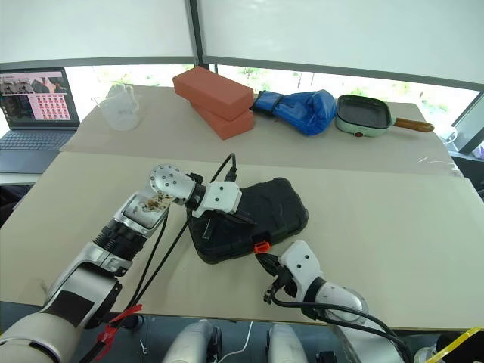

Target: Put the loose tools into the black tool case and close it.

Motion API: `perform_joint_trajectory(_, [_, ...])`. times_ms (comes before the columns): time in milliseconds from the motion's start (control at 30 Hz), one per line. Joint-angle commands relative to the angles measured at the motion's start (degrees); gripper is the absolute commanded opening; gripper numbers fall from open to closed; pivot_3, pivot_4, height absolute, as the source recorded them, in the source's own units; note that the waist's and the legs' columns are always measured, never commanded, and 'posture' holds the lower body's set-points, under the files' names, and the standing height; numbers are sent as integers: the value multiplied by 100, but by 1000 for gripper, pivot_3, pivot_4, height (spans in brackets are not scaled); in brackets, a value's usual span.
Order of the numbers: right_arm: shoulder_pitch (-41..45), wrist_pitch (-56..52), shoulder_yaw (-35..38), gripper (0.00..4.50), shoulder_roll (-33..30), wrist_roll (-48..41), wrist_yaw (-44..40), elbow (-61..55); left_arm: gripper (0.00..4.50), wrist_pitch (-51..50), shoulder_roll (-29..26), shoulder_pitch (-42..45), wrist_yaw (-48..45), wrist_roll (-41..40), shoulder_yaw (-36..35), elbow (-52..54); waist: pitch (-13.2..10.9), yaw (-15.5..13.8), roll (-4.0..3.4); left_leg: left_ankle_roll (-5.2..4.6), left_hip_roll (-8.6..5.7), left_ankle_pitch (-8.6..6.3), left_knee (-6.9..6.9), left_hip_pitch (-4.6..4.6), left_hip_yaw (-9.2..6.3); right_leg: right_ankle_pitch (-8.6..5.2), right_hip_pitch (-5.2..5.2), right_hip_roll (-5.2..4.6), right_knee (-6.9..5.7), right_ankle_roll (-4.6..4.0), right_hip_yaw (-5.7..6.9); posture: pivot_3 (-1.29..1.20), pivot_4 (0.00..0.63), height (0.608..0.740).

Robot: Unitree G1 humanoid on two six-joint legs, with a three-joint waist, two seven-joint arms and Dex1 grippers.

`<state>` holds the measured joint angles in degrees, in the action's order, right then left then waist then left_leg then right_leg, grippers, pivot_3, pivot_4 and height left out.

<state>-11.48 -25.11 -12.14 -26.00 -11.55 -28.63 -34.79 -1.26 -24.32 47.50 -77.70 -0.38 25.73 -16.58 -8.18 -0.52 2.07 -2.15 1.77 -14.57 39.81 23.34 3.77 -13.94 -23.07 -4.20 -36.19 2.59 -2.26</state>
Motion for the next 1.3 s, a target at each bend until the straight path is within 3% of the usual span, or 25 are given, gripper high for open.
perform_joint_trajectory(33, [110, 281, 106, 15, 52, 3, 4, -137, 0, -103, -67, -185, -44, 287, 259, -158, 0, 0, 0, 0, 0, 0, 0, 0, 0, 0, 0, 0, 0, 0, 0, 0, 150, 738])
perform_joint_trajectory(567, [270, 478, 471, 15, -107, 102, 30, -218, 0, 54, 7, -223, 21, 351, 328, -345, 0, -7, 0, 0, 0, 0, 2, -1, 0, 1, 2, -2, 0, 1, 0, 0, 150, 738])
perform_joint_trajectory(1100, [1014, 280, 414, 15, -173, 12, -308, 123, 0, -110, -75, -360, 138, 371, 252, -225, 1, 69, 1, 1, 7, 2, 3, -10, 3, 9, 2, 21, -2, -10, -11, 0, 150, 738])
perform_joint_trajectory(1167, [989, 84, 602, 588, -334, -209, -484, -14, 0, -236, -145, -363, 137, 318, 158, -225, 1, 74, 1, 1, 8, 2, 3, -11, 3, 10, 2, 21, -2, -11, -13, 0, 150, 738])
perform_joint_trajectory(1300, [965, -346, 1434, 1737, -1081, -1096, -1300, -192, 1087, -1018, -511, -479, -28, -175, -350, 177, 2, 95, -1, 1, 13, 2, 0, -9, 3, 10, 0, 20, -2, -10, -15, 0, 150, 738])
